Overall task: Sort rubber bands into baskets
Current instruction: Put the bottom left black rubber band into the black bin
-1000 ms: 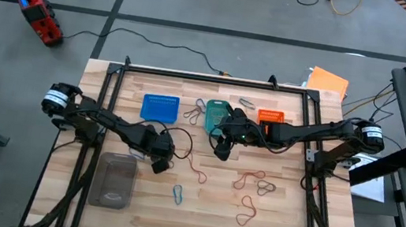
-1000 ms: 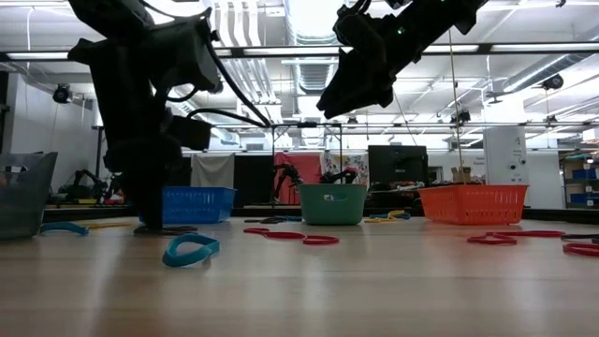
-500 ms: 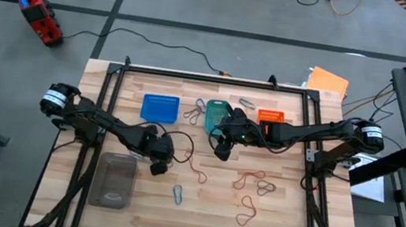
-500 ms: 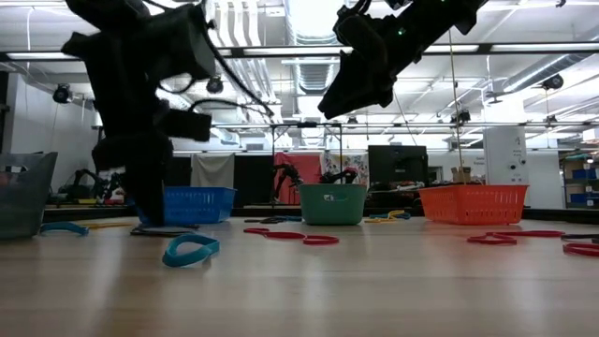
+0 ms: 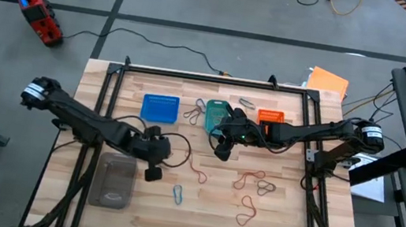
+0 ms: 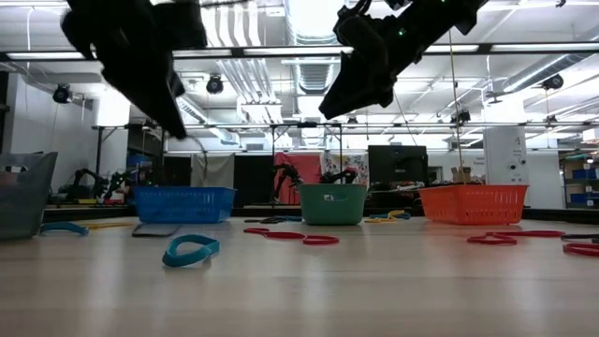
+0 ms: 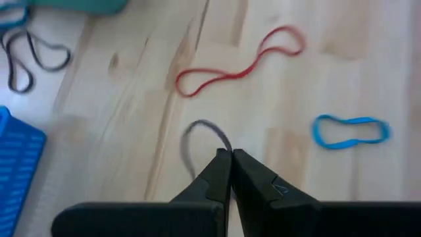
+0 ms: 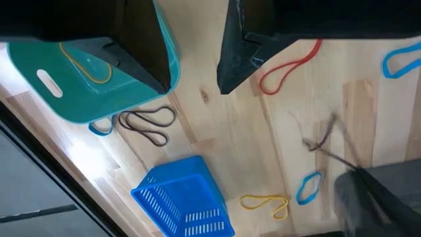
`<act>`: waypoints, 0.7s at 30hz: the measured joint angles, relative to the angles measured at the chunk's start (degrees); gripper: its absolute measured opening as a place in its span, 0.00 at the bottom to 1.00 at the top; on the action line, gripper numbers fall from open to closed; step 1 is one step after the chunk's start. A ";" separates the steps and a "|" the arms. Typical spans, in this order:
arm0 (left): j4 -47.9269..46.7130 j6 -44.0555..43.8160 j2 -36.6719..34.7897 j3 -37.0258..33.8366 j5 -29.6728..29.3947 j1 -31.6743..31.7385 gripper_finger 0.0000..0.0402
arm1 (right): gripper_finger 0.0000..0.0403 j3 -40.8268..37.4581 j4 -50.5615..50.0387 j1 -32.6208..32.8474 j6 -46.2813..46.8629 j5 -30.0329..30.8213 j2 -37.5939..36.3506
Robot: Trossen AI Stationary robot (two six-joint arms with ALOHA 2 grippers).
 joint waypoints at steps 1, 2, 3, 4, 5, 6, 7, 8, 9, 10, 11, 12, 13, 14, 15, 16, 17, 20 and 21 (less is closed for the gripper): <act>-0.05 0.01 -0.91 0.19 -0.04 -0.46 0.00 | 0.30 -0.07 -0.03 0.00 -0.02 0.00 0.00; -0.21 0.04 -1.82 0.40 -0.31 -0.91 0.00 | 0.30 -0.14 -0.03 0.00 -0.06 0.00 0.00; -0.23 0.15 -2.72 0.63 -0.46 -1.30 0.00 | 0.29 -0.22 -0.02 0.00 -0.13 -0.01 0.00; -0.21 0.52 -3.62 0.99 -0.66 -1.67 0.00 | 0.29 -0.28 -0.03 0.00 -0.25 0.00 0.00; -0.16 0.89 -4.31 1.40 -1.19 -2.06 0.00 | 0.29 -0.36 0.01 0.00 -0.28 0.00 0.00; 0.02 1.21 -4.91 1.72 -1.75 -2.53 0.00 | 0.29 -0.41 0.00 0.00 -0.28 0.00 0.00; -0.04 1.69 -5.43 2.07 -2.20 -2.86 0.00 | 0.29 -0.49 0.02 0.00 -0.26 0.00 0.00; -0.17 2.33 -5.81 2.50 -2.50 -3.16 0.00 | 0.29 -0.51 0.03 0.00 -0.24 -0.02 0.00; -0.19 2.96 -6.22 2.95 -2.51 -3.47 0.00 | 0.29 -0.57 0.08 0.00 -0.22 0.00 0.00; -0.17 3.57 -6.56 3.41 -2.51 -3.79 0.00 | 0.29 -0.63 0.10 0.00 -0.22 -0.02 0.00; -0.17 4.08 -6.86 3.91 -2.54 -4.07 0.00 | 0.29 -0.68 0.09 0.00 -0.24 0.00 0.00; -0.15 4.70 -7.14 4.39 -2.54 -4.37 0.00 | 0.29 -0.75 0.13 0.00 -0.24 0.00 0.00; -0.19 5.30 -7.31 4.93 -2.54 -4.69 0.00 | 0.28 -0.81 0.11 0.00 -0.24 0.00 0.00; -0.31 5.83 -7.43 5.59 -2.54 -5.04 0.00 | 0.28 -0.86 0.14 0.00 -0.24 0.00 0.00; -0.84 6.22 -7.50 6.38 -2.51 -5.41 0.00 | 0.28 -0.89 0.13 0.00 -0.24 -0.01 0.01; -1.83 6.46 -7.58 7.30 -2.51 -5.79 0.00 | 0.27 -0.90 0.13 0.00 -0.30 0.00 0.02; -3.38 6.48 -7.60 8.39 -2.49 -6.16 0.00 | 0.27 -0.90 0.14 0.00 -0.31 0.00 0.02; -9.37 6.17 -7.58 12.04 -2.48 -7.26 0.00 | 0.26 -0.92 0.15 0.00 -0.37 0.00 0.02; -11.29 5.96 -7.58 13.25 -2.47 -7.71 0.00 | 0.26 -0.95 0.15 0.00 -0.37 0.00 0.02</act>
